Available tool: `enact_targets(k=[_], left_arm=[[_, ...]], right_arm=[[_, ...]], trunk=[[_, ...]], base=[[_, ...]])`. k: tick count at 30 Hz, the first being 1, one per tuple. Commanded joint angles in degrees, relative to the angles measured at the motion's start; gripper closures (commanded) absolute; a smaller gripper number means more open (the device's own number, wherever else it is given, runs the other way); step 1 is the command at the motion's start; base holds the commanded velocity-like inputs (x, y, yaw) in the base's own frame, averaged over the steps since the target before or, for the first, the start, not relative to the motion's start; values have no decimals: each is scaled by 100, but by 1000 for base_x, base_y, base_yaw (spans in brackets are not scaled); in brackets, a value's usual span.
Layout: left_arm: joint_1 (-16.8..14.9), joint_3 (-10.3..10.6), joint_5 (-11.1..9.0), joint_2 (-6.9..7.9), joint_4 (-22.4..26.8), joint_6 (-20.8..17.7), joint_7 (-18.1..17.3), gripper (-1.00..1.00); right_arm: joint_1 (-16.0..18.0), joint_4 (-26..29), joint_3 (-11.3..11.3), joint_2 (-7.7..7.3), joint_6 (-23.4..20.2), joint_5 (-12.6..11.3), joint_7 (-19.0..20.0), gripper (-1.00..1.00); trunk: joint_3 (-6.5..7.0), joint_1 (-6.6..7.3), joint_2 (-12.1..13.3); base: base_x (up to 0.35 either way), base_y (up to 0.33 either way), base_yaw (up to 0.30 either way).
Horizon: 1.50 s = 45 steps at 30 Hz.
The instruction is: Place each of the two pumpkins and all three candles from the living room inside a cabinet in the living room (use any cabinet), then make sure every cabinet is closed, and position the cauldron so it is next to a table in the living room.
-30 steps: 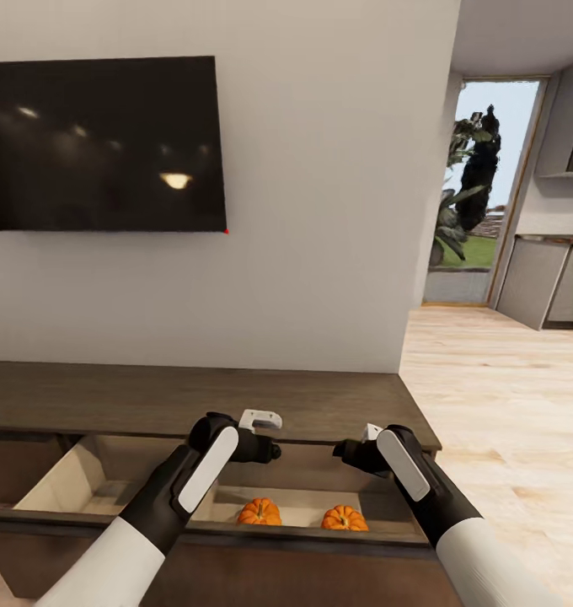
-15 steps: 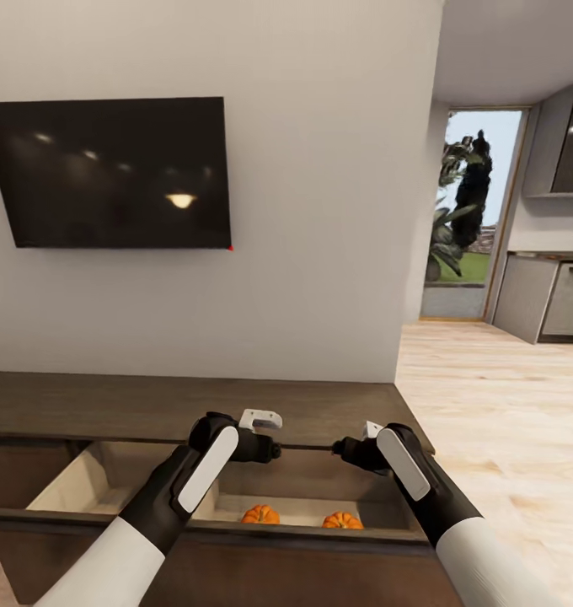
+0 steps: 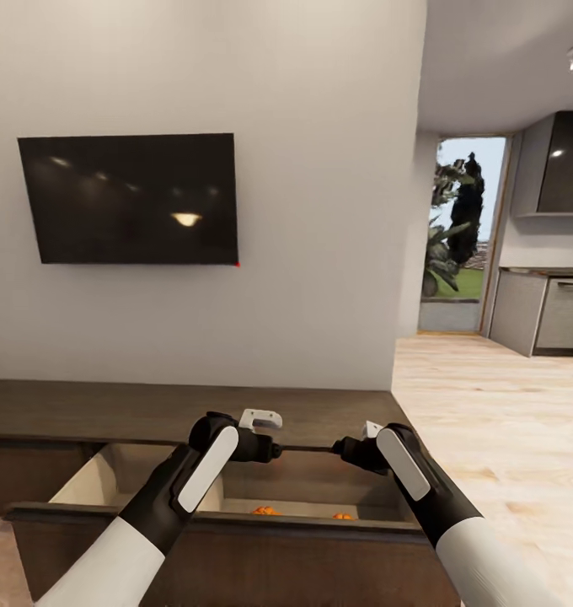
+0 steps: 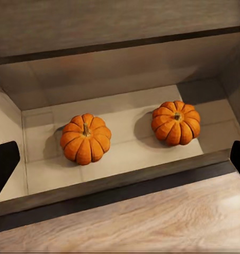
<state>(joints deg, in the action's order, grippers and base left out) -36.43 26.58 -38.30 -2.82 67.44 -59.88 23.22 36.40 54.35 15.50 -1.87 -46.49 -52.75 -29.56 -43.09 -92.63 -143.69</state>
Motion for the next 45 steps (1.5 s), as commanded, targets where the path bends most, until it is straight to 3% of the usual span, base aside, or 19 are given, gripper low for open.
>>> enact_targets(k=[1,14,36,45], left_arm=[[-5,5,-56,1,9,-12,60,-100],[1,10,-44,1,66,-12,65,-100],[4,23,-2,1,115,-12,77,-100],[4,30,-9,1,111,-12,78,-100]], right_arm=[[6,10,22,-7,1,-59,-58,-100],[1,14,24,-7,0,-51,244,-100],[3,14,25,-7,-1,-51,267,-100],[3,14,24,-15,-1,-51,267,-100]], trunk=[[16,6,-1],[336,39,16],[1013,97,47],[1191,294,408]], base=[[-111,17,0],[-51,4,12],[-69,0,97],[-270,0,30]])
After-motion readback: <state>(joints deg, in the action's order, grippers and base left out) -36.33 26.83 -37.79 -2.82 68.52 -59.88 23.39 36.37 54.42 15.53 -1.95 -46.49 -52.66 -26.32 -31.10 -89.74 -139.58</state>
